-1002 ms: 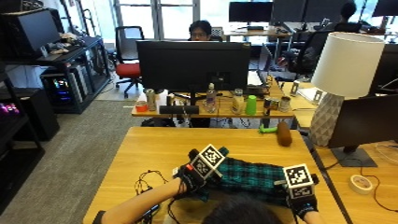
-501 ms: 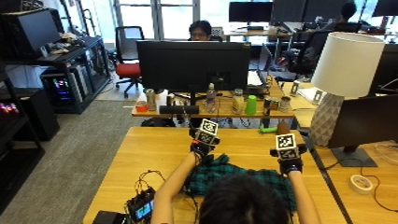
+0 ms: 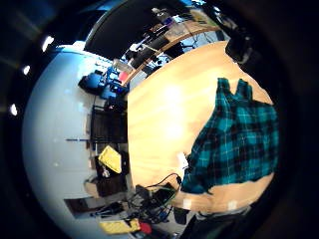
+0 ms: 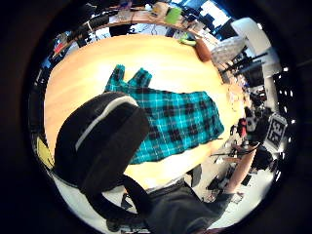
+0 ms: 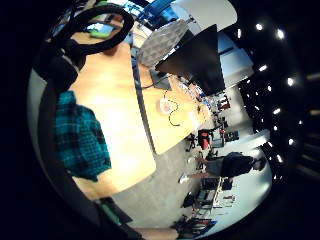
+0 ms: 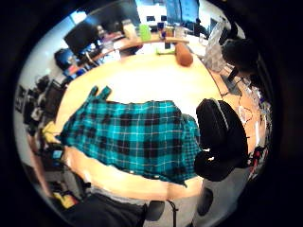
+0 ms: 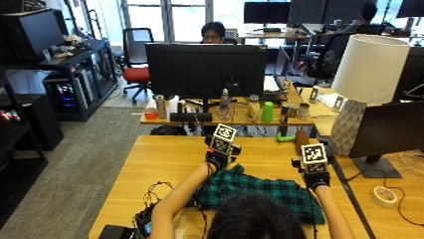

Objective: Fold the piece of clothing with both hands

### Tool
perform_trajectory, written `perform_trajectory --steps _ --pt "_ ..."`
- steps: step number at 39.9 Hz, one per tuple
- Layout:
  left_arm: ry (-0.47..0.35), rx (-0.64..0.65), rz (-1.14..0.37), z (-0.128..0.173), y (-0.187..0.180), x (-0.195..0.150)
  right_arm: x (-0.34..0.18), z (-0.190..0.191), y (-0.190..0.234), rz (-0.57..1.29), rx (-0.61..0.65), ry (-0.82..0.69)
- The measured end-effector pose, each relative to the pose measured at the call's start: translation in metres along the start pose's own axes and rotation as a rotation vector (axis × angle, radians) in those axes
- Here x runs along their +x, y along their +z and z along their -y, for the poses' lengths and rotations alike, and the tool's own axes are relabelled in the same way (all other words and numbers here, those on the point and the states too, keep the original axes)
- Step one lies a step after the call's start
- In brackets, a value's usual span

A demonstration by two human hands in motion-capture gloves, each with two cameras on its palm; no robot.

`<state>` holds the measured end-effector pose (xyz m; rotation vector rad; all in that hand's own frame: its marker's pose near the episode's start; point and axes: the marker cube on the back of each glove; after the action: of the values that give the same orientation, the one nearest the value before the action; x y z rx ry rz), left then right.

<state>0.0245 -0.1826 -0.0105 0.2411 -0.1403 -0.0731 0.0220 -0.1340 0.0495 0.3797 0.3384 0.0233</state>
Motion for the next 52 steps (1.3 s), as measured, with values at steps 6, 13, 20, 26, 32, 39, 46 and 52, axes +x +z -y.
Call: perform_trajectory --steps 6,13,20,26,32,39,46,52 --pt "0.068 -0.007 0.039 -0.037 -0.035 0.019 0.002 -0.015 -0.019 0.063 -0.08 0.016" --pt "0.116 -0.013 0.028 -0.059 -0.047 0.029 -0.001 -0.029 -0.024 0.148 -0.136 0.003" --pt "0.147 0.07 0.075 -0.065 -0.048 0.037 -0.008 -0.033 -0.014 0.164 -0.155 -0.004" --pt "0.145 0.017 0.031 -0.076 -0.045 0.033 -0.005 -0.039 0.001 0.182 -0.274 0.051" --pt "0.112 -0.01 0.014 -0.07 -0.024 0.02 0.005 -0.042 0.045 0.109 -0.467 0.206" --pt "0.094 0.01 0.026 -0.075 -0.025 0.005 -0.018 -0.05 0.136 0.264 -0.718 0.254" --pt "0.074 0.002 0.039 -0.079 -0.028 -0.003 -0.042 -0.064 0.172 0.207 -0.714 0.299" --pt "0.065 -0.039 0.014 -0.078 -0.017 -0.002 -0.053 -0.071 0.142 0.286 -0.569 0.268"
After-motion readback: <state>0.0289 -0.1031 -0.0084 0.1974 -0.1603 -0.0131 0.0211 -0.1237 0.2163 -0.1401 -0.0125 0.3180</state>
